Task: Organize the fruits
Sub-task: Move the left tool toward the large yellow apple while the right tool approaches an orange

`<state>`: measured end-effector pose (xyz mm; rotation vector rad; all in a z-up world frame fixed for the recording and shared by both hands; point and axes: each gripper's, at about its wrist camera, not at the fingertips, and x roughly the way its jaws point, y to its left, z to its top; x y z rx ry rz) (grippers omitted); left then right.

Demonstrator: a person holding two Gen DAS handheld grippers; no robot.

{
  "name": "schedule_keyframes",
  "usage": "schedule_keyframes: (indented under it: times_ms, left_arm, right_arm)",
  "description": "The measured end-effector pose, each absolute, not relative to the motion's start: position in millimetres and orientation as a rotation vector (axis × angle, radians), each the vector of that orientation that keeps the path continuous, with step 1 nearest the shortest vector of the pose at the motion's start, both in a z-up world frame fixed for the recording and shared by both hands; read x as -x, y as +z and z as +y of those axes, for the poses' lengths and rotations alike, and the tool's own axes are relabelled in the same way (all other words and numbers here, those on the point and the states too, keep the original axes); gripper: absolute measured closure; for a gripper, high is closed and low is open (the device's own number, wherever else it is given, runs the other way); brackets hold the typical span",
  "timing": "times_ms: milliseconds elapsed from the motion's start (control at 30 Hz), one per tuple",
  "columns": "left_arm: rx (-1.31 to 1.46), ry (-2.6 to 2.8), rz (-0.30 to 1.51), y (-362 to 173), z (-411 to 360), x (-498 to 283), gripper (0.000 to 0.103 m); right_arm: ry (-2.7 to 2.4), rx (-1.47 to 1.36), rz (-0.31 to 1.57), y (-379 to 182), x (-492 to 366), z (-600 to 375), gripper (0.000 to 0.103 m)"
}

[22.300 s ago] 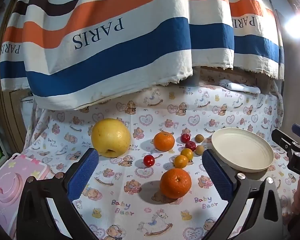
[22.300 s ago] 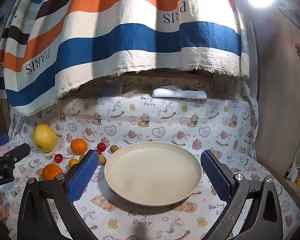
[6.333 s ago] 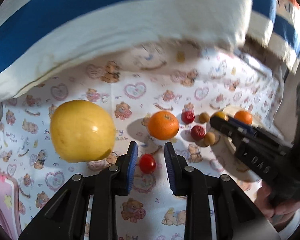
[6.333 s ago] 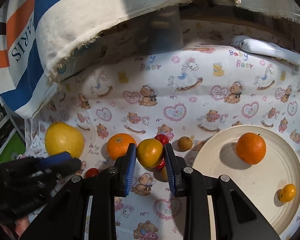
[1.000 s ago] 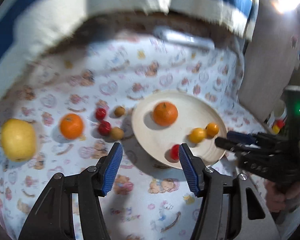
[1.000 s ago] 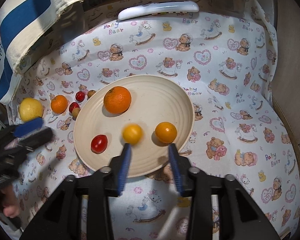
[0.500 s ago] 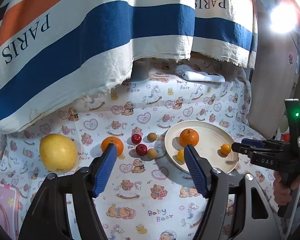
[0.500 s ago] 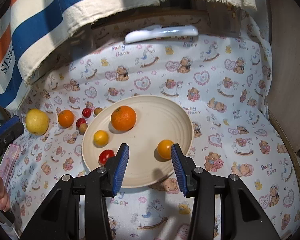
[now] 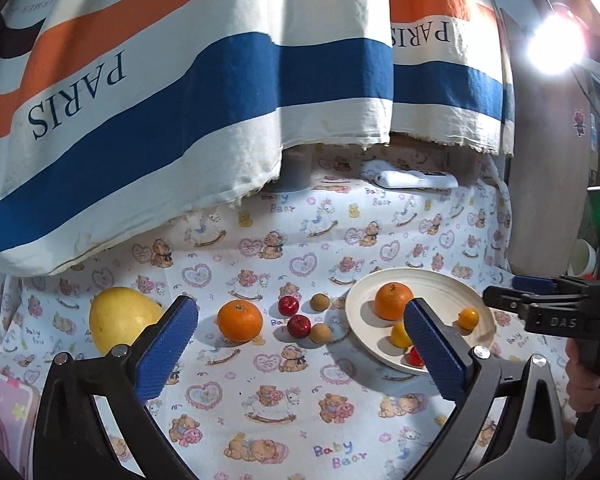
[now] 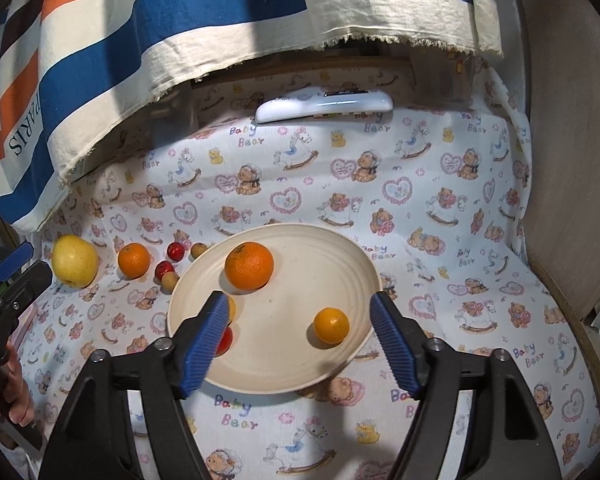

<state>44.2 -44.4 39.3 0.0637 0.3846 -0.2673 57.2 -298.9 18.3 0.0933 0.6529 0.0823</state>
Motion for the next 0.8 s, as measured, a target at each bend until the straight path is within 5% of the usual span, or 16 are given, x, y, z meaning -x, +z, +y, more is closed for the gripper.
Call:
schedule_keyframes:
  times_ms: [33, 800]
  left_arm:
    - [-0.065, -0.268, 0.379, 38, -44, -45, 0.001]
    - [0.077, -0.057, 0.515, 49, 46, -92, 0.001]
  right_arm:
    - [0.076, -0.096, 0.647, 18, -57, -300, 0.015]
    - [0.088, -0.035, 0.625, 26, -69, -251, 0.014]
